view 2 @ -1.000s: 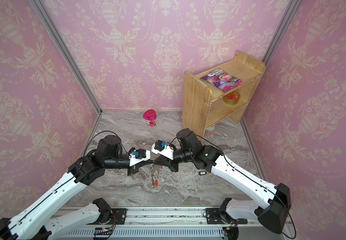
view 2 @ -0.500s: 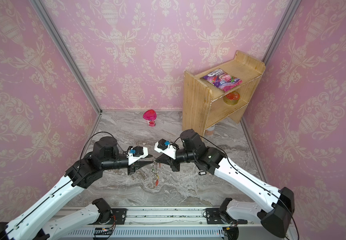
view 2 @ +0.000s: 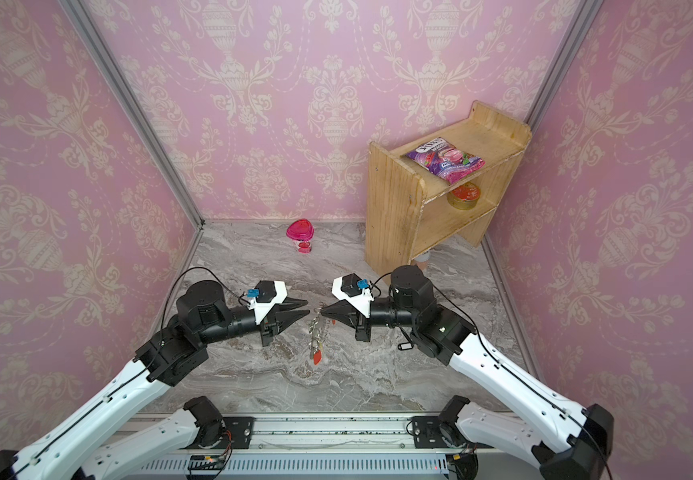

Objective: Put the keys on the keyring

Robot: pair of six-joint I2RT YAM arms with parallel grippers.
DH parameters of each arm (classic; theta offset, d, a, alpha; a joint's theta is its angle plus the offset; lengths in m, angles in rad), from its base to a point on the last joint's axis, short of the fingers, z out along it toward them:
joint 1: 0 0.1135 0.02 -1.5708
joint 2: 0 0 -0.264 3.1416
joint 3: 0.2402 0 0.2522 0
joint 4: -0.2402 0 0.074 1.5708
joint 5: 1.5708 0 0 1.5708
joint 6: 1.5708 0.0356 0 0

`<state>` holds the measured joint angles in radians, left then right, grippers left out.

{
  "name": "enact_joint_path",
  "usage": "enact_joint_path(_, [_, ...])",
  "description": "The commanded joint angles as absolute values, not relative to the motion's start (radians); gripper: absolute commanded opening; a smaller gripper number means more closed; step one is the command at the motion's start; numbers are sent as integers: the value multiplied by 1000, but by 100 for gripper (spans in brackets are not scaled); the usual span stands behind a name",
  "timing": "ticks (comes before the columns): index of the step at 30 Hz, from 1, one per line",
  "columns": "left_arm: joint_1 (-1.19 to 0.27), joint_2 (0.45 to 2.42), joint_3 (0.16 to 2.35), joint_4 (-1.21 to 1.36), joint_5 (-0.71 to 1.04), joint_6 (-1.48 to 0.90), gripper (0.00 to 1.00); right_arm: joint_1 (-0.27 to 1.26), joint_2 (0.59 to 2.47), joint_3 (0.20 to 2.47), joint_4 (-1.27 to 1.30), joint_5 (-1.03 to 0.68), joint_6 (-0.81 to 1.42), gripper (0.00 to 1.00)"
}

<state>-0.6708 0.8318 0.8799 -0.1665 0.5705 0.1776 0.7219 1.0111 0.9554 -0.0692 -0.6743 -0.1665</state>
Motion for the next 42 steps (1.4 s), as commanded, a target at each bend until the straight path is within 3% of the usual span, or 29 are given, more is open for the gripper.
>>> enact_joint_path(1, [-676, 843, 875, -86, 645, 113, 22, 713, 986, 946, 38, -696, -127, 0])
enact_joint_path(21, [-676, 864, 879, -8, 733, 85, 19, 709, 985, 945, 83, -718, -105, 0])
enact_joint_path(37, [-675, 878, 885, 8, 755, 91, 4, 709, 1001, 966, 73, -752, -102, 0])
enact_joint_path(42, [-676, 878, 888, 22, 764, 82, 4, 709, 1009, 972, 57, -761, -100, 0])
